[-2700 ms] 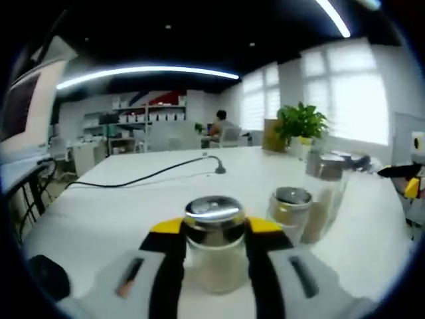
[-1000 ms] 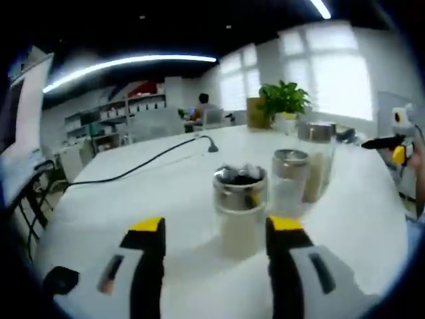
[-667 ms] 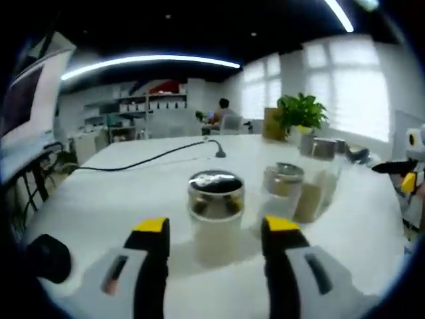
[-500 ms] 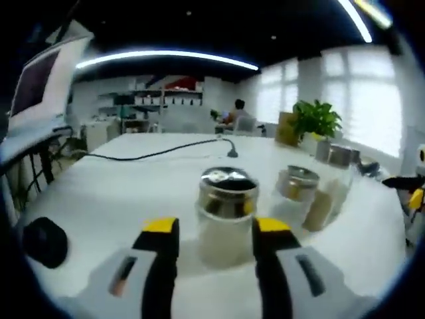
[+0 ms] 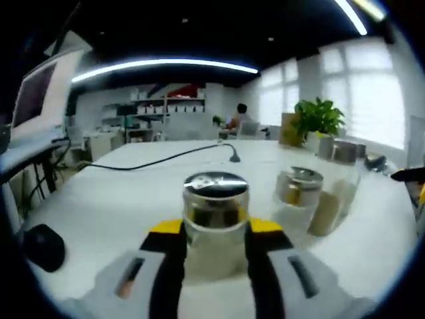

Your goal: Rotate the seasoning bottle until the label or dispensing opening points toward the visible target arrow and the bottle remains upright within the marked orientation range

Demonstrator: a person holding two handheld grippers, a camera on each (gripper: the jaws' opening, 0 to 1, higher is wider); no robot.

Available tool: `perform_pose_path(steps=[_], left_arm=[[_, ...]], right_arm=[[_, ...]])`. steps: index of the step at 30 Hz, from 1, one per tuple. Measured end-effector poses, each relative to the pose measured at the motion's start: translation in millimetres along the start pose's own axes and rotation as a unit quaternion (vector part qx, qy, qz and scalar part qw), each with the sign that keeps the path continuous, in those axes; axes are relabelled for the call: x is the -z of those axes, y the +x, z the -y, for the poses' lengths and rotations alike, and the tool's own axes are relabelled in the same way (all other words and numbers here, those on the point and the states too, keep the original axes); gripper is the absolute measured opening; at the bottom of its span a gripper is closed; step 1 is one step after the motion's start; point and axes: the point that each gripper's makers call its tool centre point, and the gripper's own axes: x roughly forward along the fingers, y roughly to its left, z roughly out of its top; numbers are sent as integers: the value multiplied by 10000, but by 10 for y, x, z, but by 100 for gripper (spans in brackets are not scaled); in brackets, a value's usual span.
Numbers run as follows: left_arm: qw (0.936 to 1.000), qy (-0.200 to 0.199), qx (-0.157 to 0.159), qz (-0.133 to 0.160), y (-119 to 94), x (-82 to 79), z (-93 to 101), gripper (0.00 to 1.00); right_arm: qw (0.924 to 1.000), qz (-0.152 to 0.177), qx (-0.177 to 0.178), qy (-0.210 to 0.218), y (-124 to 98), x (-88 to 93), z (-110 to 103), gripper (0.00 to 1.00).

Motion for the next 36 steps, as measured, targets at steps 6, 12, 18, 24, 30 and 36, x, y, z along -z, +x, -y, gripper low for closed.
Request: perform_pose_path(steps=[6,12,18,24,30,36], left_arm=[[9999,33,127,-46,-84,23,-23,35],[9991,141,403,41,-102,17,-30,35],[9944,279,986,-265,-106,31,19,35],[9868,497,1464,-470,-46,25,37,35],[9733,767,2023,-773,-21,39,85,35],[9496,1031,2871,-722,-25,53,180,35]], right_arm=[[10000,-18,-20,-8,-5,8,-10,99],[10000,31,17,55,-6,-1,7,99],[10000,-35,-1,62,1,24,4,99],[10000,-41,-46,52,2,22,-23,98],[9996,184,-193,44,4,-57,-82,99],[9995,246,-207,-49,10,-88,-95,99]])
